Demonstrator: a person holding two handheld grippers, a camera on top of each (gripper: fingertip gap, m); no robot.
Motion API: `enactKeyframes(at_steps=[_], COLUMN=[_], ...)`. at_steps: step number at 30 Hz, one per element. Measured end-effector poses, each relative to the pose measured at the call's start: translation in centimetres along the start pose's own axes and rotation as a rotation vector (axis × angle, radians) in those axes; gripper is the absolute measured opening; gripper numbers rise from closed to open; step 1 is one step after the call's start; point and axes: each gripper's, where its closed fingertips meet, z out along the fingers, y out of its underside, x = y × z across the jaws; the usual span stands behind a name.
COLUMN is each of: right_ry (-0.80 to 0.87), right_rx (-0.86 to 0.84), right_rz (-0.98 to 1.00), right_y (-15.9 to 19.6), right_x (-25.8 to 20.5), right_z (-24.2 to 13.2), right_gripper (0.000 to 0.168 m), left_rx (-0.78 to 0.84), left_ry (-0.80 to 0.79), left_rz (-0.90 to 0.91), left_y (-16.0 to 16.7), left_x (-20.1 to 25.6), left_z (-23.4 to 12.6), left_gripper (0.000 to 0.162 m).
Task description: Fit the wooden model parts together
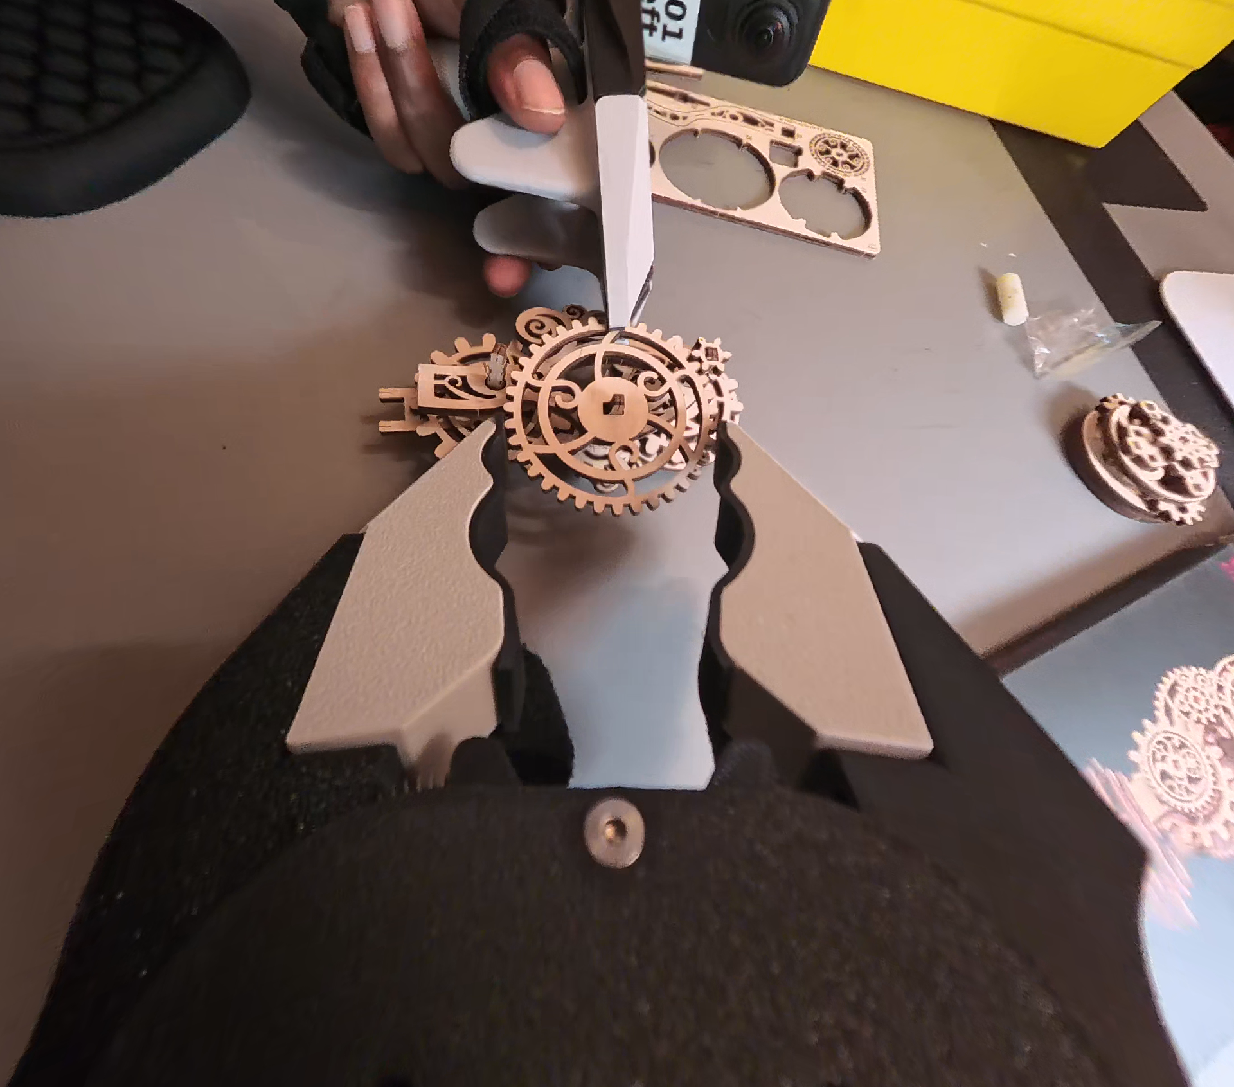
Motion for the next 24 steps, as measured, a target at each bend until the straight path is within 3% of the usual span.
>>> enactKeyframes(at_steps=[1, 6, 8, 14, 24], right_ry=[-0.005, -0.001, -0.002, -0.006, -0.013], right_rx=[-0.002, -0.008, -0.008, 0.004, 0.023], right_rz=[0.006, 0.002, 0.003, 0.023, 0.044], right_y=[-0.1, -0.2, -0.3, -0.4, -0.6], right_x=[0.0, -0.1, -0.2, -0.2, -0.2], right_z=[0.0, 0.2, 0.2, 0.2, 0.2], right_gripper=[0.06, 0.06, 0.06, 0.06, 0.06], left_rx=[-0.002, -0.041, -0.042, -0.122, -0.12], left_ry=[-0.011, -0.066, -0.157, -0.364, -0.425], left_rz=[0.024, 0.222, 0.38, 0.791, 0.925], left_y=[0.0, 0.6, 0.4, 1.4, 1.4], left_x=[0.0, 0.8, 0.3, -1.1, -1.5], left_z=[-0.1, -0.9, -1.5, -1.6, -1.3], left_gripper=[0.002, 0.026, 0.031, 0.026, 0.019])
